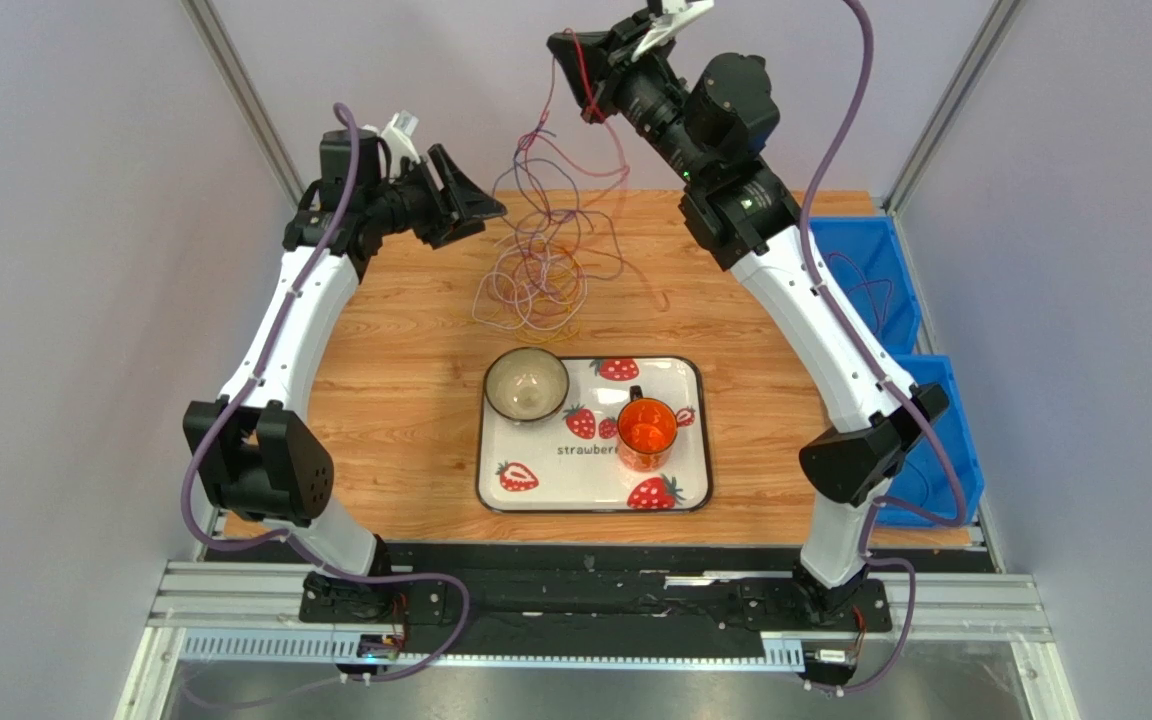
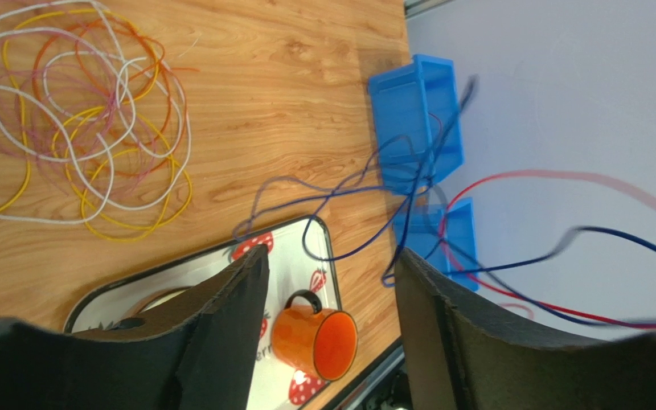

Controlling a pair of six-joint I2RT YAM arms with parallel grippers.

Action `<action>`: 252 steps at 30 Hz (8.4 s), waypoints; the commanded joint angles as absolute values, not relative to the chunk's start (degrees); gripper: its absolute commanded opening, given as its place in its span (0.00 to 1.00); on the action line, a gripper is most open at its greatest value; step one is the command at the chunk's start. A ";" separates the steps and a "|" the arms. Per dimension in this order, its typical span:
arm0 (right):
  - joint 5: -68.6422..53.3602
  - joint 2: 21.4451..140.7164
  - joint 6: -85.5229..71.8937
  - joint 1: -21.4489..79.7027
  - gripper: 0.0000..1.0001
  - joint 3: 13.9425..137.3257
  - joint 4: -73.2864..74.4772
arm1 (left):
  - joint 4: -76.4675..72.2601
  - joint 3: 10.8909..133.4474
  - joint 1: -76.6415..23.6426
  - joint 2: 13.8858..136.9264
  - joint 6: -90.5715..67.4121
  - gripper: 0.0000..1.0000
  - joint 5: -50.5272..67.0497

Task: Untangle the cables
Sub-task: Untie the cable, then place the cable in the bin.

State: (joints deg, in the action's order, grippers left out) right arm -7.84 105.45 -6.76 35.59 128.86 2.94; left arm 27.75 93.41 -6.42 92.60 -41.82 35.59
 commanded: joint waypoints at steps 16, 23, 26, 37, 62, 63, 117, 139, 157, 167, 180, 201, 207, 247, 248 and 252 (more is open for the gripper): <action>-9.67 111.97 -6.59 36.03 0.00 129.38 5.36 | 5.80 84.02 -8.26 86.92 -35.34 0.70 42.45; -10.89 109.52 -6.94 36.04 0.00 126.30 4.57 | 6.86 86.92 -9.84 91.13 -32.35 0.69 37.63; -11.60 108.90 -6.50 36.04 0.00 125.68 4.83 | 7.73 88.94 -10.46 92.20 -31.03 0.66 35.16; -12.92 108.02 -5.89 35.95 0.00 124.80 4.92 | 11.61 87.63 -20.38 84.12 -13.11 0.76 18.13; -14.33 107.14 -8.00 35.95 0.00 124.28 5.28 | 3.96 88.23 -23.73 86.65 -10.11 0.68 7.74; -14.24 106.96 -8.00 35.95 0.00 123.93 5.27 | 3.43 88.68 -23.73 87.53 -10.28 0.62 7.65; -4.05 99.93 -0.27 30.50 0.00 126.47 9.93 | 21.53 92.37 -7.56 103.18 -19.16 0.78 5.28; 13.27 92.64 14.15 26.37 0.00 130.08 4.57 | 38.05 105.29 -7.12 109.16 -21.00 0.96 9.58; 14.77 88.95 11.60 18.02 0.00 130.87 2.46 | 47.38 106.18 10.80 116.64 -28.12 0.93 9.91; 13.63 87.80 11.34 15.83 0.00 128.15 0.53 | 43.24 102.57 12.92 112.76 -27.77 0.92 10.63; 12.93 79.46 12.93 7.65 0.00 111.01 -8.35 | 36.83 98.26 11.52 107.68 -29.36 0.90 19.23; 9.58 88.32 7.83 -2.02 0.00 124.44 -6.50 | 39.72 60.13 3.52 60.59 -21.18 0.93 21.10; 8.79 91.75 5.89 -4.74 0.00 131.48 -6.59 | 39.90 53.36 2.02 51.26 -20.56 0.93 18.73; 2.00 96.41 -9.84 -17.67 0.00 101.69 -9.06 | 41.92 52.47 -7.56 50.63 -21.36 0.91 13.89; 2.20 96.50 -9.76 -17.67 0.00 101.60 -8.70 | 41.92 52.47 -7.65 50.71 -21.36 0.92 13.89; 3.95 96.77 -9.14 -17.67 0.00 100.99 -5.99 | 41.84 52.47 -7.65 50.54 -21.36 0.91 14.06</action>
